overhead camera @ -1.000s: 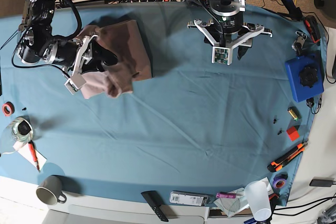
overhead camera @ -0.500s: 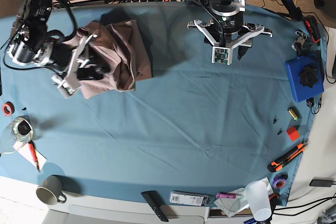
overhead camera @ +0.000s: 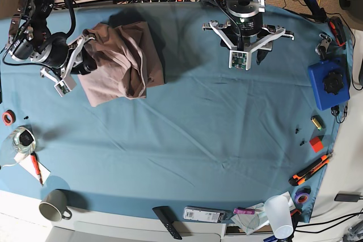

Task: Fold the T-shirt properly
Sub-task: 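Lift the strip end with the right gripper and fold it over the stack, then press and smooth the folded shirt edge with the right gripper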

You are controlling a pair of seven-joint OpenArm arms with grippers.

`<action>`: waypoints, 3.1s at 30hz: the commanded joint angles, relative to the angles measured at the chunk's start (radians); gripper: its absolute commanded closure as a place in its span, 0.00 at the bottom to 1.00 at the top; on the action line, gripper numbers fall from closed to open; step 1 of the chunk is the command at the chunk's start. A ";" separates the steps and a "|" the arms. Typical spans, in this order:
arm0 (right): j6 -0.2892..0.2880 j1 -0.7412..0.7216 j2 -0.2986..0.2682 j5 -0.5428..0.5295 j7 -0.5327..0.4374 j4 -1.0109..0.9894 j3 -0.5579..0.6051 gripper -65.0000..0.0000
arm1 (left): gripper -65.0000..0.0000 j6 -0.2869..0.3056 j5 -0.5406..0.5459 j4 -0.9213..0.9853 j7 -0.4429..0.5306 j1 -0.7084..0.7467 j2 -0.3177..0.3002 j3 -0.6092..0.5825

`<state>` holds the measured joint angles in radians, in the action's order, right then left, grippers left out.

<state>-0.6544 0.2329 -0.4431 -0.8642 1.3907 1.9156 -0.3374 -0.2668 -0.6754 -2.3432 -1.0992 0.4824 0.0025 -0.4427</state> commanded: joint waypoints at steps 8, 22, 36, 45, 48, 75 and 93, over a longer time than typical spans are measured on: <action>-0.044 -0.009 -0.017 -0.130 0.006 -0.037 0.204 0.83 | 0.68 -0.006 -0.020 -0.013 0.026 0.005 0.012 -0.006; -0.044 -0.080 -0.016 -0.303 0.006 -0.037 0.311 0.83 | 0.68 -0.006 -0.020 -0.013 0.026 0.005 0.011 -0.006; 0.025 -0.086 -0.016 0.076 -0.140 -0.178 0.310 0.84 | 0.68 0.002 0.002 -0.013 0.053 0.005 0.012 -0.006; -0.011 -0.087 -0.019 -0.037 -0.119 -0.251 0.305 0.84 | 0.68 0.002 0.003 -0.013 0.052 0.005 0.011 -0.006; -0.037 -0.099 -0.019 -0.043 -0.122 -0.176 0.282 0.84 | 0.68 0.002 0.002 -0.013 0.052 0.005 0.011 -0.006; -0.044 -0.244 -0.019 -0.359 0.006 -0.298 0.087 0.84 | 0.68 0.002 0.003 -0.013 0.052 0.008 0.011 -0.006; -0.044 -0.029 -0.009 -0.266 0.006 -0.294 0.025 0.84 | 0.68 0.002 0.002 -0.013 0.052 0.008 0.011 -0.006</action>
<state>-0.6971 0.2134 -0.4374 -1.1221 1.4097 1.6115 -0.3065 -0.2623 -0.6613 -2.3428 -1.0683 0.4847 0.0025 -0.4427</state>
